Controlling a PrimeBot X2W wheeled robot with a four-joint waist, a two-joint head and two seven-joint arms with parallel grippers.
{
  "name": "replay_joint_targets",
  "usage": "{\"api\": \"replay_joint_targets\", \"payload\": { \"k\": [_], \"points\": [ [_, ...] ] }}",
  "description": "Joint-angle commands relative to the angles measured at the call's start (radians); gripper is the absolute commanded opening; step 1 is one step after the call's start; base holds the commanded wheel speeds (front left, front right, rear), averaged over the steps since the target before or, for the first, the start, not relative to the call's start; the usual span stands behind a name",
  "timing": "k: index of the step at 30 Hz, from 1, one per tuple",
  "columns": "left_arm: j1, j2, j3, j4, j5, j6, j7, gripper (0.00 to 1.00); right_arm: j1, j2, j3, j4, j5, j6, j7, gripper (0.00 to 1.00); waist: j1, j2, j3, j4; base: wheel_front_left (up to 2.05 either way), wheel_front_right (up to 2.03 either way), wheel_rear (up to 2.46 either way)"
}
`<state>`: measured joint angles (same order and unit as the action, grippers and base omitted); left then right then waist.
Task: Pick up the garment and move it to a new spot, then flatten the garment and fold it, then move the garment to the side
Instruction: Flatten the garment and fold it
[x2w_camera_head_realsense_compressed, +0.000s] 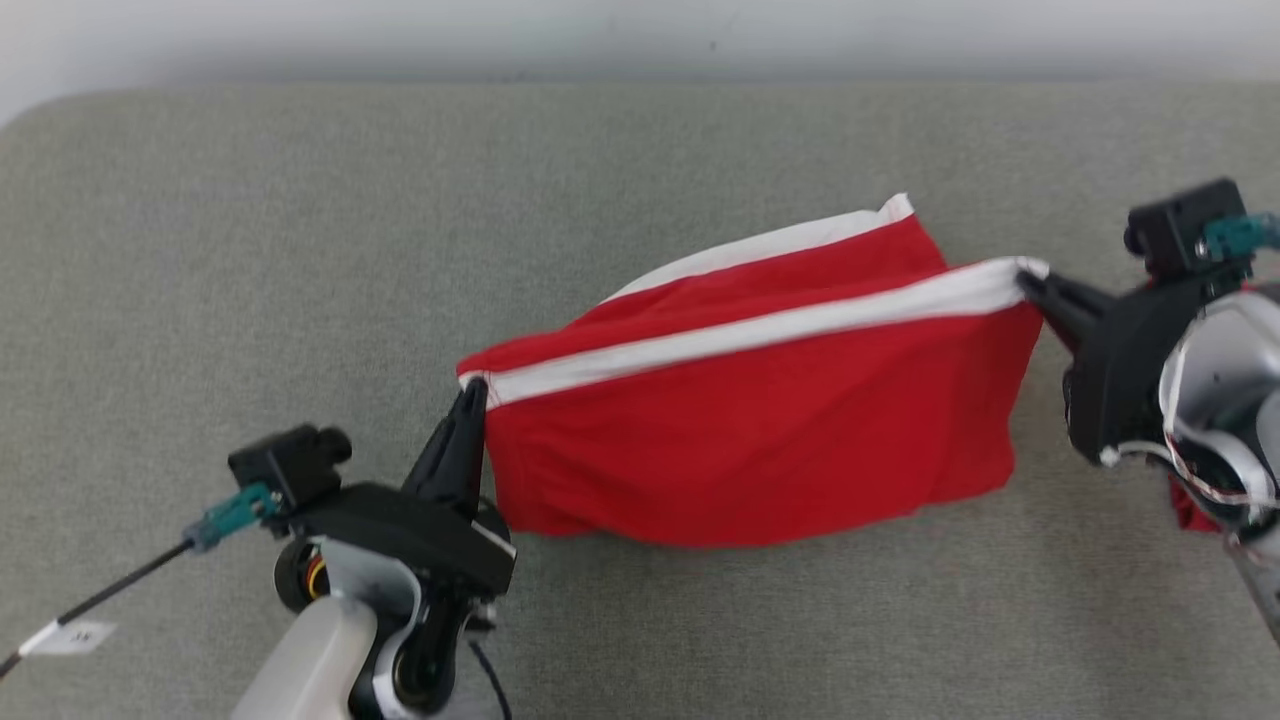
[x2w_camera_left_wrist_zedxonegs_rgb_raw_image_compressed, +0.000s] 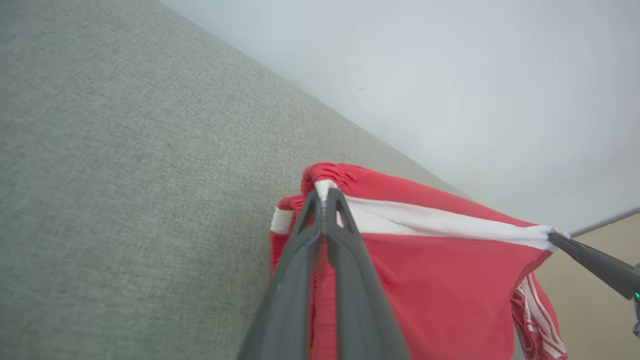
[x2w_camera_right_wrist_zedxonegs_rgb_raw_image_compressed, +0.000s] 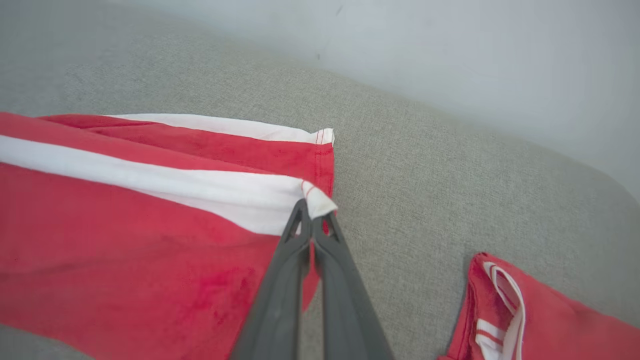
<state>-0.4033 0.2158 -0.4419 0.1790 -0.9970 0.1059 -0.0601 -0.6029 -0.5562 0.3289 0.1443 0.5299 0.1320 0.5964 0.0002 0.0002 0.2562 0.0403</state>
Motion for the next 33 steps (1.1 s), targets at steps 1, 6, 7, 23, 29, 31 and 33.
{"api": "replay_joint_targets", "payload": {
  "k": [1,6,7,23,29,31,33],
  "points": [
    [-0.023,-0.007,-0.001,0.01,0.006,0.0,-0.002,0.0,-0.025,0.003,0.003,0.018,-0.011,-0.003,-0.012,0.0,-0.0002,-0.0002,0.054,0.028,0.0,0.0,0.0],
    [-0.118,-0.046,-0.01,0.077,0.026,-0.005,-0.018,0.0,-0.152,0.036,0.027,0.16,-0.061,-0.003,-0.081,0.0,-0.0002,-0.0002,0.113,0.044,0.0,0.0,0.0],
    [-0.134,-0.054,-0.013,0.088,0.029,-0.008,-0.022,0.0,-0.173,0.043,0.031,0.185,-0.069,-0.003,-0.093,0.0,-0.0002,-0.0002,0.121,0.048,0.0,0.0,0.0],
    [-0.251,-0.104,-0.042,0.203,0.053,-0.055,-0.074,1.0,-0.373,0.118,0.103,0.479,-0.092,-0.003,-0.233,1.0,-0.0002,-0.0002,0.168,0.078,0.0,0.0,0.0],
    [-0.221,-0.095,-0.031,0.235,0.057,-0.079,-0.125,1.0,-0.368,0.115,0.109,0.506,-0.007,-0.003,-0.273,1.0,-0.0002,-0.0002,0.109,0.071,0.0,0.0,0.0],
    [-0.204,-0.087,-0.019,0.237,0.065,-0.088,-0.154,1.0,-0.356,0.11,0.11,0.511,0.022,-0.003,-0.263,1.0,-0.0002,-0.0002,0.082,0.068,0.0,0.0,0.0],
    [-0.177,-0.076,-0.004,0.236,0.082,-0.089,-0.179,1.0,-0.336,0.098,0.111,0.518,0.054,-0.003,-0.241,1.0,-0.0002,-0.0002,0.054,0.066,0.0,0.0,0.0]
  ]
}}
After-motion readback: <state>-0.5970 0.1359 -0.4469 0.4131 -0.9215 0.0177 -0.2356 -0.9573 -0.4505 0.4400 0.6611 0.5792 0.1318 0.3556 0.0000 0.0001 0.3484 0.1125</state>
